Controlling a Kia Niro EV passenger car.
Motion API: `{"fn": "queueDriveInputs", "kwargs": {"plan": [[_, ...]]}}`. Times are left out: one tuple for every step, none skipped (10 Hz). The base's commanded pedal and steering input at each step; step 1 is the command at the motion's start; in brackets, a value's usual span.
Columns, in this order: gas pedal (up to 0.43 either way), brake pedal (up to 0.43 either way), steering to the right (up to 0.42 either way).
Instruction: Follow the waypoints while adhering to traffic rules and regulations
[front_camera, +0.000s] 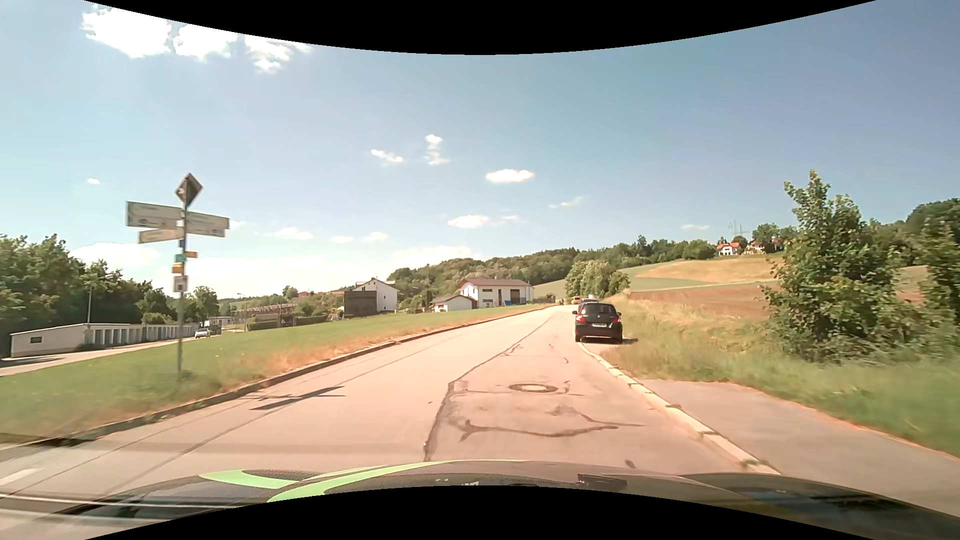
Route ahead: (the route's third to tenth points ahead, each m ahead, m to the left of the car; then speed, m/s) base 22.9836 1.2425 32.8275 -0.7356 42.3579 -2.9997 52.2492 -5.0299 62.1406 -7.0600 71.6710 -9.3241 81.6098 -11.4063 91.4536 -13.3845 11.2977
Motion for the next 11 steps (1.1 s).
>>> {"fn": "queueDriveInputs", "kwargs": {"plan": [[0.11,0.0,0.028],[0.11,0.0,0.028],[0.11,0.0,0.027],[0.11,0.0,0.028],[0.11,0.0,0.027],[0.11,0.0,0.029],[0.11,0.0,0.032],[0.11,0.0,0.035],[0.11,0.0,0.035],[0.11,0.0,0.034],[0.118,0.0,0.034]]}}
